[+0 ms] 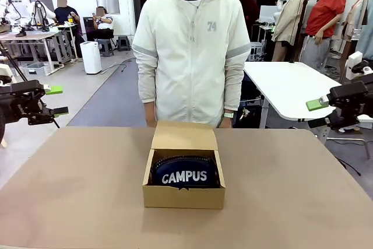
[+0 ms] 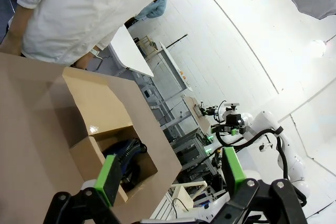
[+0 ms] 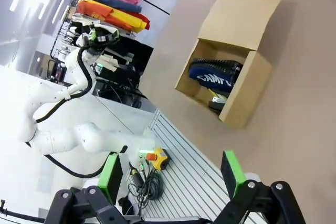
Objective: Pack the items into the box.
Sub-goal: Pick up the item indicated by the person and place it inside the Mailer Box, then close the Mailer Box.
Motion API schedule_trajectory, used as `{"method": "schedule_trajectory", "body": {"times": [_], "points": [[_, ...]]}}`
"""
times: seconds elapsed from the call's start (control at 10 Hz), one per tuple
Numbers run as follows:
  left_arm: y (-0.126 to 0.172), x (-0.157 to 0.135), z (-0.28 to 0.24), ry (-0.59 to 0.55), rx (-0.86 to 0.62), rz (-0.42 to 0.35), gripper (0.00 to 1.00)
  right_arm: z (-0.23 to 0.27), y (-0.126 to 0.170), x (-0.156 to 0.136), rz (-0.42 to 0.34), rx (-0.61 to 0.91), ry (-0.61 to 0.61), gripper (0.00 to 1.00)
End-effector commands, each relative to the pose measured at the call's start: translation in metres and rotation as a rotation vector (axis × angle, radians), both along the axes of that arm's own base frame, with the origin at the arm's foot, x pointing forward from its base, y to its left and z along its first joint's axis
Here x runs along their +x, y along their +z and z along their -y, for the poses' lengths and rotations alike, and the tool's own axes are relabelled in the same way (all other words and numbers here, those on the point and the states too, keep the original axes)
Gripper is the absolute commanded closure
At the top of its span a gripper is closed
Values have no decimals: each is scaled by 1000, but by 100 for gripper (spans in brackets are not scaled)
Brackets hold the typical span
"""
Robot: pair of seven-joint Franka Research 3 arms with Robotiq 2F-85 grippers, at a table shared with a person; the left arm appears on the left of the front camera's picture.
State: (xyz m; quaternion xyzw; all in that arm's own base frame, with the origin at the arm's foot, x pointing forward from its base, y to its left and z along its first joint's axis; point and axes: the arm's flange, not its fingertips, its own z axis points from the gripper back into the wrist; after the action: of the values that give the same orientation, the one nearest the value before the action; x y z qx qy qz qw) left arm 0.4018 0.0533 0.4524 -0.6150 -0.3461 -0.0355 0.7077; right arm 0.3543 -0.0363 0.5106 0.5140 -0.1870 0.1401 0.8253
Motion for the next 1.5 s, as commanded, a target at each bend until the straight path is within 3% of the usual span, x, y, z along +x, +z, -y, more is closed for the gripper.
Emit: {"method": "schedule_trajectory", "body": {"times": [0.0, 1.4], "points": [[0, -3, -2, -14, 4, 13, 0, 8, 5, -2, -21, -3, -4, 0], [0, -3, -2, -14, 4, 13, 0, 8, 5, -2, -21, -3, -4, 0]]}}
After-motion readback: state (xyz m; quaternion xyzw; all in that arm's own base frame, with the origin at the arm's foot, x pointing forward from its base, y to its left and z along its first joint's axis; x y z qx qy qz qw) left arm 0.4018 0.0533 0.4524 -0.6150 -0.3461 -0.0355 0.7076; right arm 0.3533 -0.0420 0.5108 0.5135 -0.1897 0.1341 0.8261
